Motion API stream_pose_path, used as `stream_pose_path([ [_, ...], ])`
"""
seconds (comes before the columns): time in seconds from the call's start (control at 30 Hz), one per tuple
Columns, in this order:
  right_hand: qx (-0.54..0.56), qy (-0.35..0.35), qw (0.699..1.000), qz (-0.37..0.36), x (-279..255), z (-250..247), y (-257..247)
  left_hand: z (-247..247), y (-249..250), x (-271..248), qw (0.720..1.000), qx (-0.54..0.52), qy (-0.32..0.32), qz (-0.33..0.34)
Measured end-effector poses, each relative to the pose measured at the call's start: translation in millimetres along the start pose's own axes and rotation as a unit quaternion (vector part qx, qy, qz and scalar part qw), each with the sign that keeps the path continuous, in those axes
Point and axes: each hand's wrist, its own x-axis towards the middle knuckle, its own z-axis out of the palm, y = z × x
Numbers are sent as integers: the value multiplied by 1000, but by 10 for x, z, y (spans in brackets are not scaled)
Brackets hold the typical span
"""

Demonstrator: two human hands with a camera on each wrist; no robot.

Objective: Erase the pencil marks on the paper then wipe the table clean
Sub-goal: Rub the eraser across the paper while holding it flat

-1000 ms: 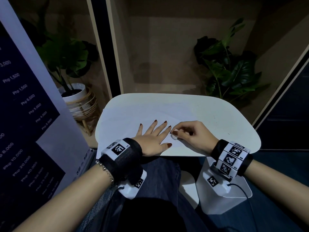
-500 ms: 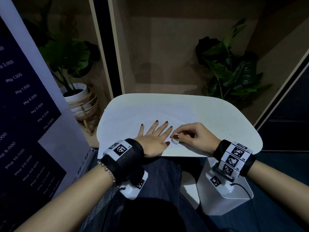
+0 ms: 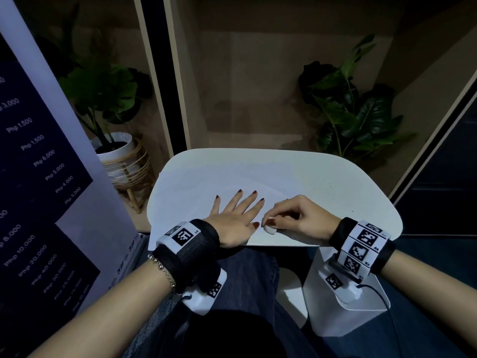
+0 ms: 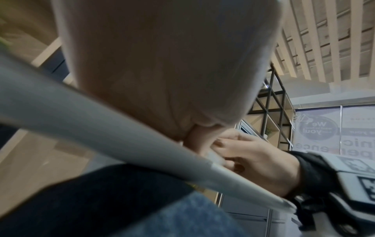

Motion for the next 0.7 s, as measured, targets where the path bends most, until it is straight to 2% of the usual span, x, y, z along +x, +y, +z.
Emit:
stream_pose_path([
  [0.03, -8, 2, 1000, 1, -1, -2, -2, 4, 1, 3, 1000, 0, 1, 0],
  [0.13, 18, 77, 997, 0, -3, 67, -4, 14, 3, 5, 1000, 0, 6, -2],
  [0.17, 25, 78, 997, -1, 0, 75, -3, 14, 5, 5, 1000, 0, 5, -3],
  [0.3, -9, -15, 1000, -6, 0, -27, 2, 15, 2, -1, 1000, 2, 4, -2],
  [0.43, 34, 78, 996, -5, 6, 85, -4, 18, -1, 12, 1000, 2, 6, -2],
  [0.47, 48, 79, 996, -9, 7, 92, -9, 19, -1, 12, 1000, 2, 6, -2],
  [0.6, 24, -35, 999, -5, -14, -60, -4, 28, -5, 18, 1000, 5, 6, -3],
  [0.63, 21, -24, 999, -3, -14, -49, -9, 31, -6, 22, 1000, 5, 7, -3],
  [0.7, 45, 49, 998, -1, -2, 21, -21, 28, -7, 27, 1000, 8, 8, -4],
])
